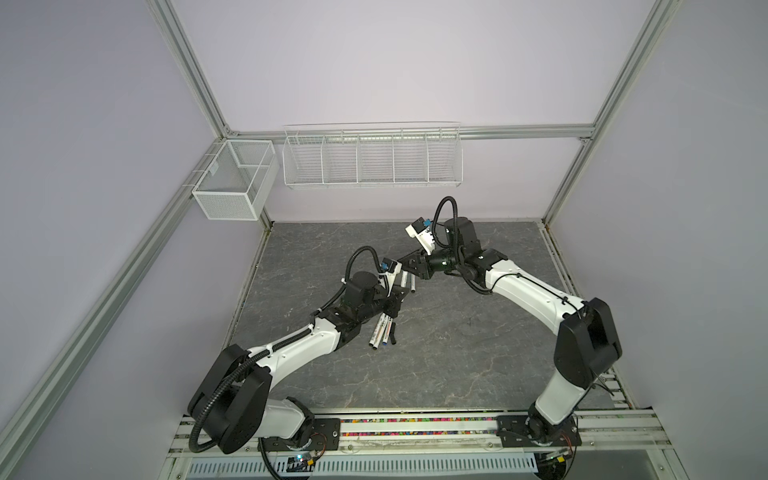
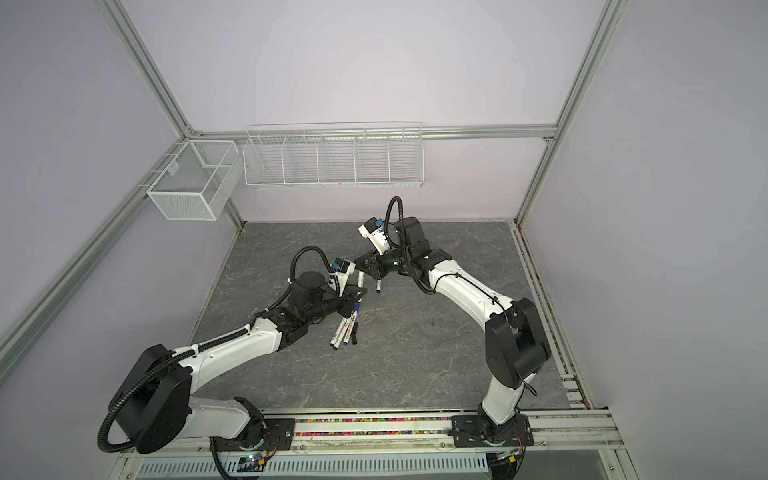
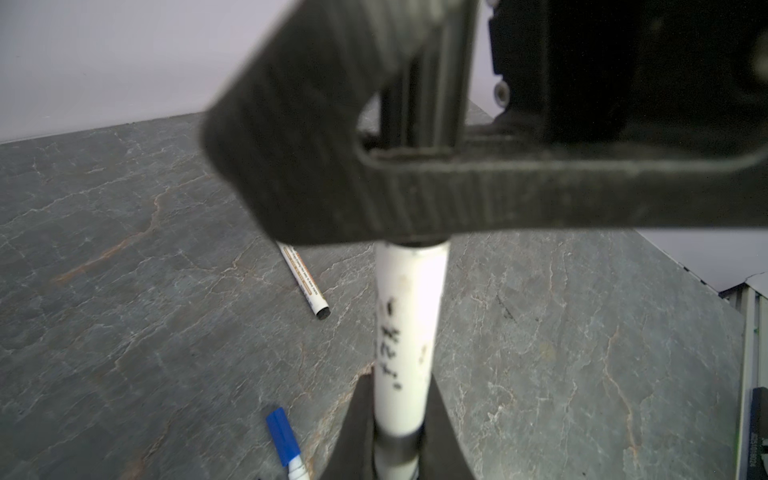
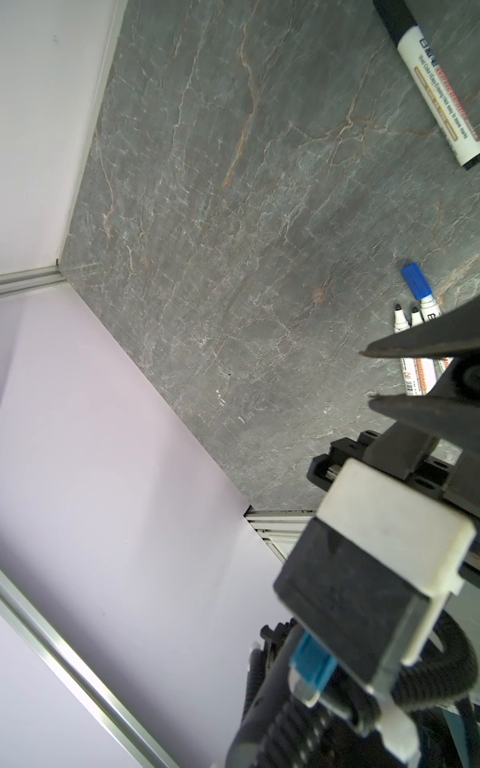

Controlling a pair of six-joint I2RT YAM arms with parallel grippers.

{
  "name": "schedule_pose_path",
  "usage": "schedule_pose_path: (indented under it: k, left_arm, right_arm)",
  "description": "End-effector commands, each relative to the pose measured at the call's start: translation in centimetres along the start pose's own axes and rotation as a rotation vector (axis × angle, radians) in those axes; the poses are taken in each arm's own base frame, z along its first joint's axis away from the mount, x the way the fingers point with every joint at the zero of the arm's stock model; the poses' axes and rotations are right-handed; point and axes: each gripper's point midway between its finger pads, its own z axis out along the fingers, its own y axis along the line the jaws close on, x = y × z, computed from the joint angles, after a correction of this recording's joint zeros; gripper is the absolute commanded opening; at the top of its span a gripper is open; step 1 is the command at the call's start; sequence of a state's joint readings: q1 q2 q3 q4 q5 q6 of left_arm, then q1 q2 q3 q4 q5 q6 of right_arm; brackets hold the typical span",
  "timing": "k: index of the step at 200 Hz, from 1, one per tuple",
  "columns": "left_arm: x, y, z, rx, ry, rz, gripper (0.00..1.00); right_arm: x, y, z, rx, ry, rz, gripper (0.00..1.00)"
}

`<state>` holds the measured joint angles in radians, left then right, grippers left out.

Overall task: Insert the pens into the pen caps
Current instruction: 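Push the cap down onto the marker with the right gripper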

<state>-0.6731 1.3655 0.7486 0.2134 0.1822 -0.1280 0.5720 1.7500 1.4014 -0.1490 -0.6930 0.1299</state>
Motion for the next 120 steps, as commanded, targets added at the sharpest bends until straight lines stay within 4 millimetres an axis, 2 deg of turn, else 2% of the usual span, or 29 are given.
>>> schedule_pose_path:
  k: [1, 54, 99, 120]
  left_arm:
    - [-20.4, 4.1, -10.0, -0.225, -0.719, -0.028, 0.00]
    - [-21.1, 4.5, -10.4, -0.243, -0.746, -0.027, 0.00]
    - [-24.4, 3.7, -9.4, -0.178, -0.804, -0.032, 0.00]
    - [-25.1, 3.2, -8.8, -0.136, -0.809, -0.035, 0.00]
  right_arm:
    - [15.4, 2.8, 0.1, -0.147, 0.487, 0.446, 0.07]
    - [16.2, 2.7, -0.3, -0.152, 0.542, 0.487, 0.07]
    - [16.3, 2.5, -0.2, -0.150, 0.549, 0.482, 0.07]
    - [16.4, 2.4, -0.3, -0.136, 0.551, 0.469, 0.07]
